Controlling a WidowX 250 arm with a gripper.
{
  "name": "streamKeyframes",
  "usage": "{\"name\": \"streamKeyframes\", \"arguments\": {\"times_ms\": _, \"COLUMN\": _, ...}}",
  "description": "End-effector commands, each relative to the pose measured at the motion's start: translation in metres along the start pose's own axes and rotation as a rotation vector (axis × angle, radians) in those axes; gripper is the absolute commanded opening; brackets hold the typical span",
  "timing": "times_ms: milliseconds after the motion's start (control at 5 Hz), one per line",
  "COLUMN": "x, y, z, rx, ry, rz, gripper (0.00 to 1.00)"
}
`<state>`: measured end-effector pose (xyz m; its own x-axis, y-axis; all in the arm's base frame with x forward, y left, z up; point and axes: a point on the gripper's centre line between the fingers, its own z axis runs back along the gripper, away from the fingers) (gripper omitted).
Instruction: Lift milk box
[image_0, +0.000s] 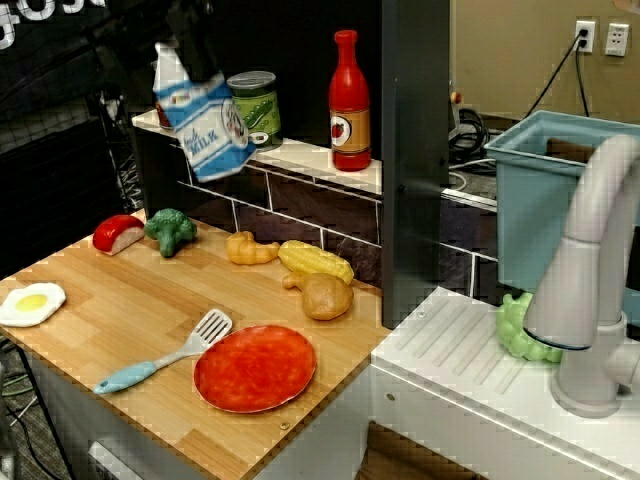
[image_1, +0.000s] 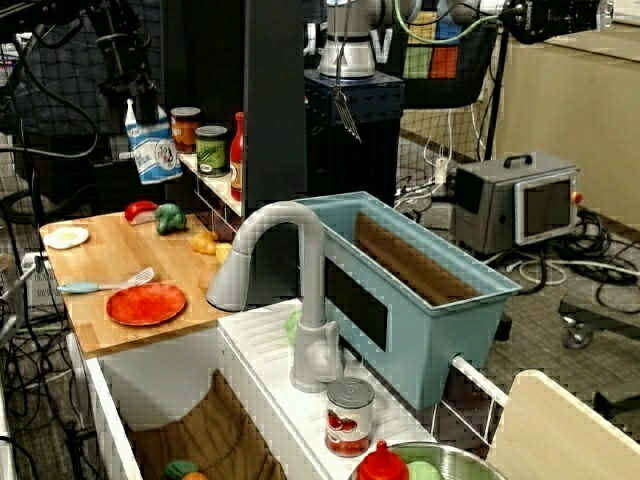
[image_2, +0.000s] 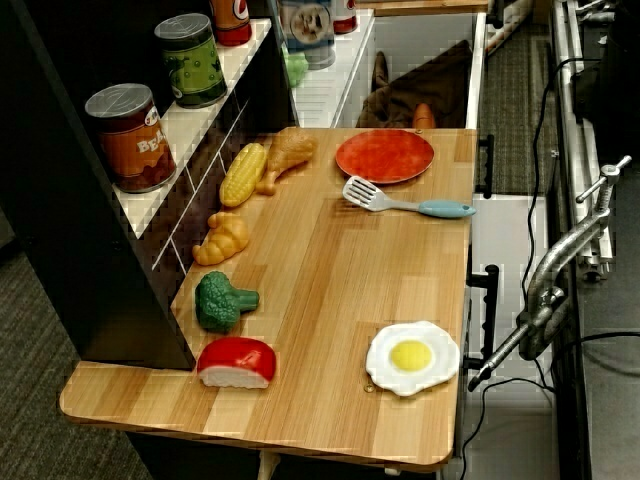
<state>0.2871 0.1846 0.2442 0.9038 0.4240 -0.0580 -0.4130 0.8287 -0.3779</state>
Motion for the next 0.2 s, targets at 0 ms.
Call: {"name": "streamKeyframes", "arguments": {"times_ms": 0, "x": -0.0003, "y": 0.0041, "z": 0.0107, "rx": 0.027, "ry": -0.038, "rz": 0.001, "gripper": 0.00}}
